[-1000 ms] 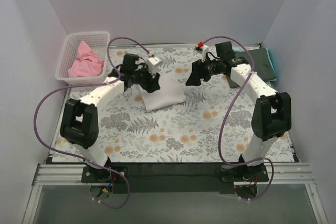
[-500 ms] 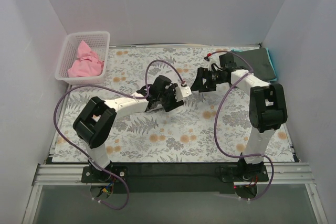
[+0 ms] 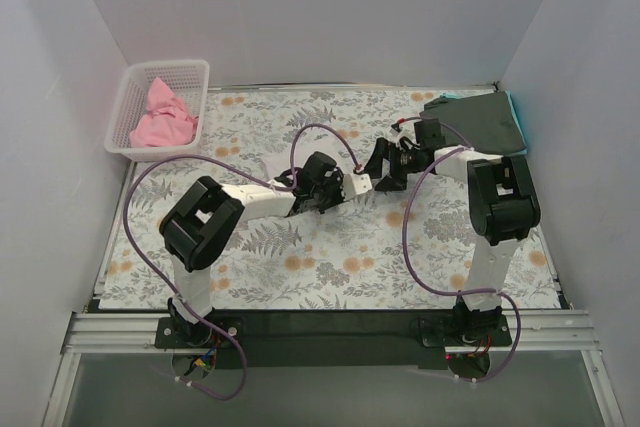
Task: Fold and stack the t-shirts
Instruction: Fold the tshirt
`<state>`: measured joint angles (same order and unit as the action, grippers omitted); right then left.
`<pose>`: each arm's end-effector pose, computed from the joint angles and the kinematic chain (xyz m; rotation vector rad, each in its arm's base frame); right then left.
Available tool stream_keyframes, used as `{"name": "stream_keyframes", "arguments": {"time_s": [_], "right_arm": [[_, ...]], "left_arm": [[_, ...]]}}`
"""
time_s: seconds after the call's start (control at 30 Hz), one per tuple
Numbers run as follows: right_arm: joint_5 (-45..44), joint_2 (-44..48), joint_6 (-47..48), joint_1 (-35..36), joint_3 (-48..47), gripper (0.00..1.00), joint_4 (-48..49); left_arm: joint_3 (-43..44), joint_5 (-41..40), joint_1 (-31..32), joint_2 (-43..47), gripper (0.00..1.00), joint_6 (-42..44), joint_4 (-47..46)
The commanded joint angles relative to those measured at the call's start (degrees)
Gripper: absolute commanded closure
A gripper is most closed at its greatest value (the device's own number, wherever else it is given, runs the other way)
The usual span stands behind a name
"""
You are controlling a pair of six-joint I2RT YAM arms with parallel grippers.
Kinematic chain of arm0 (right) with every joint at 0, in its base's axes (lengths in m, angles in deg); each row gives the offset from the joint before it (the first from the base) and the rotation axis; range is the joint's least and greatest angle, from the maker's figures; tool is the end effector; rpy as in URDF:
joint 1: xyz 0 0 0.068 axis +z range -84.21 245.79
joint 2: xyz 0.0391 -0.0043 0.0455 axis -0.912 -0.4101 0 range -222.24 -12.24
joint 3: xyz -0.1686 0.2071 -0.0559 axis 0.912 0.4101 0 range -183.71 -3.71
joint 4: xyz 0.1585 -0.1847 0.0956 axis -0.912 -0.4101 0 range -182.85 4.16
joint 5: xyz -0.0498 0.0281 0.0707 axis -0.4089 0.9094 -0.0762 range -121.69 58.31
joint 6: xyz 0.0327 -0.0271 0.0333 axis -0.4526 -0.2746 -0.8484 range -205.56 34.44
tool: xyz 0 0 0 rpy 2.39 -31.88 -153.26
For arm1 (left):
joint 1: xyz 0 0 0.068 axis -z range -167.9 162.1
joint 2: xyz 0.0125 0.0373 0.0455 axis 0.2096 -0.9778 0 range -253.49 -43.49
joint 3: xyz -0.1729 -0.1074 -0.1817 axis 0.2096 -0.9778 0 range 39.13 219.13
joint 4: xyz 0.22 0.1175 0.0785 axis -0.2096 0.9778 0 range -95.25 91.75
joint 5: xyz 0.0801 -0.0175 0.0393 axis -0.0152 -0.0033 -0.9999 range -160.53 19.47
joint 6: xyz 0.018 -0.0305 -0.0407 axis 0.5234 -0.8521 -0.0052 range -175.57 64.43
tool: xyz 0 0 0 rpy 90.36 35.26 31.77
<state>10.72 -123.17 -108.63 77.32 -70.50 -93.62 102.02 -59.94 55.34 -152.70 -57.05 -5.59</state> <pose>0.3810 0.1022 0.1534 -0.0809 2.4996 1.1725 0.2834 -0.2756 0.1486 0.9534 2.2428 -0.5832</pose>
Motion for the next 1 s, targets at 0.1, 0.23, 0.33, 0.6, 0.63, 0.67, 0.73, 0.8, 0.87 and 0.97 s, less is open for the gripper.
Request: {"name": "stream_keyframes", "arguments": {"time_s": [0.1,0.23,0.33,0.6,0.63,0.67,0.73,0.8,0.87,0.97], "right_arm": [[3.46,-3.67,-8.65,1.12,1.48,0.15,10.84],[3.38,-5.43,-13.66,2.18,1.92,0.13,15.50],[2.94,-6.13,-14.46,2.71,2.00,0.13,16.64],[1.71,-5.78,-16.65,2.27,3.41,0.11,17.00],[1.71,-5.78,-17.44,2.44,3.76,0.11,17.96],[1.88,-5.78,-18.23,2.62,4.11,0.10,18.57],[2.41,-6.57,-20.95,3.15,4.64,0.09,20.15],[2.67,-7.88,-22.71,3.50,4.65,0.07,22.70],[3.02,-9.03,-25.52,3.67,4.47,0.06,25.16],[3.20,-10.53,-29.30,3.85,4.20,0.06,28.68]], "left_arm": [[1.18,2.68,-0.53,3.38,1.00,-5.90,-1.77],[1.35,3.82,-1.40,4.79,1.00,-10.03,-1.33],[1.62,4.35,-2.20,5.41,1.00,-10.83,-0.54],[2.14,4.88,-3.16,6.38,1.00,-11.00,0.07],[2.93,4.97,-3.43,6.46,1.00,-11.35,0.08],[3.46,5.14,-3.60,6.38,1.00,-11.70,0.08],[4.16,5.32,-3.78,6.11,1.00,-12.15,0.08],[5.04,5.58,-3.78,5.76,1.00,-12.41,0.08],[5.74,5.76,-3.69,5.50,1.00,-12.59,0.08],[6.71,5.67,-3.78,5.06,1.00,-12.85,0.08]]}}
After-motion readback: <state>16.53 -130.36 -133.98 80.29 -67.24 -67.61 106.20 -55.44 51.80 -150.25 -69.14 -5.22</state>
